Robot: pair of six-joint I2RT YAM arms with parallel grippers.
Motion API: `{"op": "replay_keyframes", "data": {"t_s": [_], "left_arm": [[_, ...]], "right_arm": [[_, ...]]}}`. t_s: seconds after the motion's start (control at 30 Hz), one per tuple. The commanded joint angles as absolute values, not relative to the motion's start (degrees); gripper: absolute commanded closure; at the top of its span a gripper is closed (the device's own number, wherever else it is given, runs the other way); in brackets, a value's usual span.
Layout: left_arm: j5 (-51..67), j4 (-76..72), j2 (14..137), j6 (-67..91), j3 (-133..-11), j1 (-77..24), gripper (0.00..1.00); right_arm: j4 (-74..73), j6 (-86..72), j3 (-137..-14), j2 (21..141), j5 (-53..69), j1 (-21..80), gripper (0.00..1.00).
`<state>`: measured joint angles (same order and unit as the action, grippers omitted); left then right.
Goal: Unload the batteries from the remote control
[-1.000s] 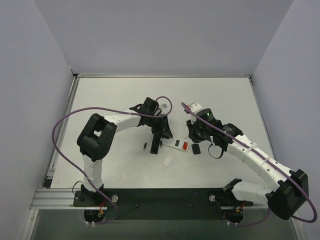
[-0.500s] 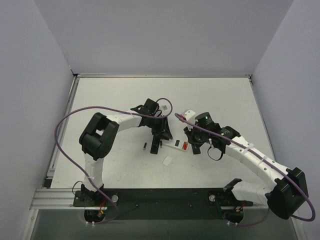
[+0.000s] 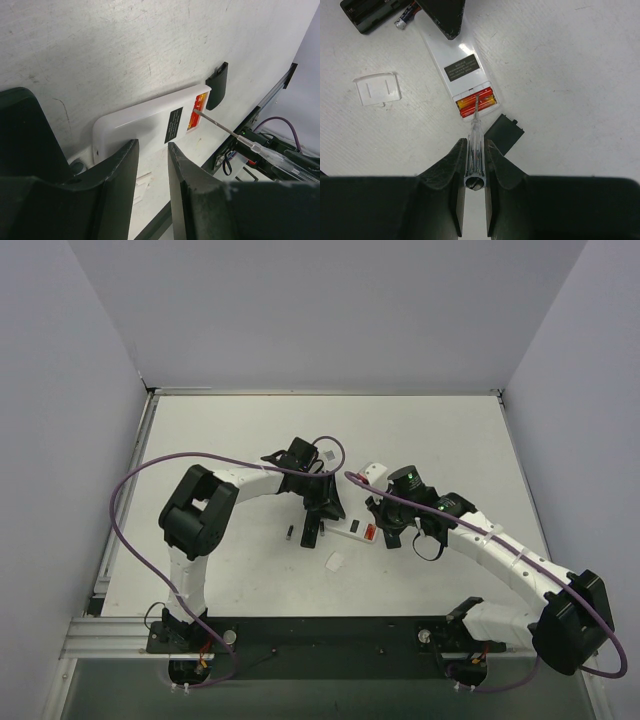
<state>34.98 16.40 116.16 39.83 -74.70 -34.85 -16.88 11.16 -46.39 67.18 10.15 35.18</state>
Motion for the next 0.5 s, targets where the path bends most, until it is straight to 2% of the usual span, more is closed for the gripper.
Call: {"op": "replay_keyframes", "data": {"t_s": [0.0,0.47], "left_arm": [[35.24,14.85,116.54,39.20,-74.36,-35.07,0.60],[35.33,14.59,116.28,39.46,-74.18,-35.07,0.60]], "right_arm": [[-17.84,13.27,-47.11,66.44,11.16,34.72,1.00],[-20.21,15.20,-48.16,65.65,11.43,34.72,1.00]]}}
